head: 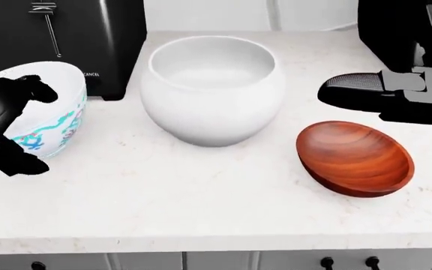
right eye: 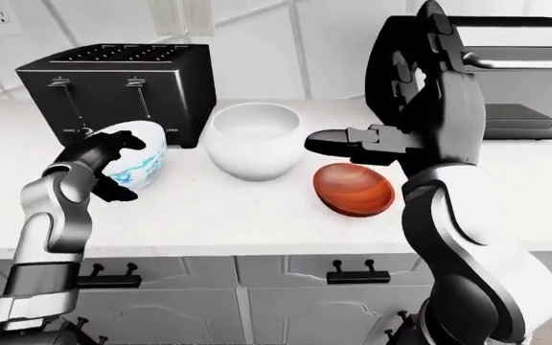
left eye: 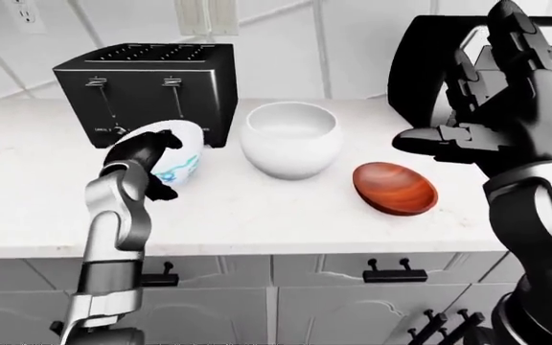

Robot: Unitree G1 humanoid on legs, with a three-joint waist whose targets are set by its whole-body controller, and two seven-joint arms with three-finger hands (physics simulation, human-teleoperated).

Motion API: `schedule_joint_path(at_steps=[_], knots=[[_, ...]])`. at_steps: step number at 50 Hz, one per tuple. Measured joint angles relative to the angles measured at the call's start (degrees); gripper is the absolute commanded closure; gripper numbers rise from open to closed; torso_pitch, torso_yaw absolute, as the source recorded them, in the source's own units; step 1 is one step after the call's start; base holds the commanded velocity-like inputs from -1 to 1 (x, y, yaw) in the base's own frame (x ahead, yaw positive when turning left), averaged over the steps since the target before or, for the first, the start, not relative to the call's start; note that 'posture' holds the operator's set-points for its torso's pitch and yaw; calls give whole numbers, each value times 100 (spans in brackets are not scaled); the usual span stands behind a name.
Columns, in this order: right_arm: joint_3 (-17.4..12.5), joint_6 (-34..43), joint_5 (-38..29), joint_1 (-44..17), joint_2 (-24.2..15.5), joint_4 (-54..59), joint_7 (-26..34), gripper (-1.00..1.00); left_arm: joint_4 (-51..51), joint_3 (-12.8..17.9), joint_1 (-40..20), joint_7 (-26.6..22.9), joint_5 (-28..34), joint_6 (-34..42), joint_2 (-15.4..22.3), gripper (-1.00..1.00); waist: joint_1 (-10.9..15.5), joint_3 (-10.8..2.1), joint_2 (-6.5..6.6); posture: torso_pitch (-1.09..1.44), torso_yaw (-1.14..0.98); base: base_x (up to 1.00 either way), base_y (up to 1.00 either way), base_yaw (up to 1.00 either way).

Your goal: Stack the bowls from largest to smallest.

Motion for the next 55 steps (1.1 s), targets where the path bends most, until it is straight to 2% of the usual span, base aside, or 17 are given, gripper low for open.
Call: schedule_joint_path(at_steps=[2,3,6,10,14,19,23,27,31,34,37,41,49,52,55], knots=[[-3,6,-27,-5,17,13,9,-100,-130,-17,57,-79,19,11,-31,95,1,7,-5,-20,0,0,0,0],[-6,10,-36,-3,24,17,13,-100,-150,-35,65,-122,16,-6,-46,100,4,11,-10,-20,0,0,0,0],[1,-5,-59,19,36,40,52,-100,-451,3,90,-149,84,-38,-42,100,-14,14,-21,-20,0,0,0,0],[-42,18,-54,-12,25,45,39,-100,-1030,13,215,-544,124,11,-91,100,-11,30,-20,-20,0,0,0,0],[-91,88,33,-76,-25,3,-28,-100,-1830,25,216,-1279,139,73,-68,100,-12,99,-61,-20,0,0,0,0],[-144,175,230,-144,-139,-23,-141,-100,-3142,89,-62,-2156,280,88,-49,100,0,162,-105,-20,0,0,0,0],[-152,143,325,-121,-190,-5,-194,-100,-3680,55,-553,-2784,392,179,-108,100,28,187,-110,-20,0,0,0,0],[-319,181,517,-144,-348,22,-264,-100,-3870,-48,-1112,-3321,402,490,-267,100,57,238,-118,-20,0,0,0,0],[-358,103,650,-178,-460,80,-391,-100,-3964,-401,-1822,-3758,459,791,-671,100,65,309,-176,-20,0,0,0,0],[-297,49,704,-151,-497,95,-424,-100,-3877,-707,-2437,-4024,637,1050,-1156,100,77,357,-218,-20,0,0,0,0],[-295,51,799,-112,-537,66,-413,-100,-3641,-954,-2717,-3962,771,1137,-1576,100,72,377,-229,-20,0,0,0,0],[-388,-8,798,16,-619,50,-376,-100,-3033,-952,-2930,-3695,700,1161,-1888,100,65,422,-246,-20,0,0,0,0],[-421,-113,699,115,-614,110,-292,-100,-1291,-963,-3514,-2552,-28,895,-2099,100,72,461,-318,-20,0,0,0,0],[-333,-115,591,192,-558,-1,-287,-100,-805,-1053,-3665,-2111,-255,650,-2139,100,77,450,-330,-20,0,0,0,0],[-317,-112,551,175,-504,-16,-204,-100,193,-1073,-4036,-1575,-484,195,-2098,100,85,439,-342,-20,0,0,0,0]])
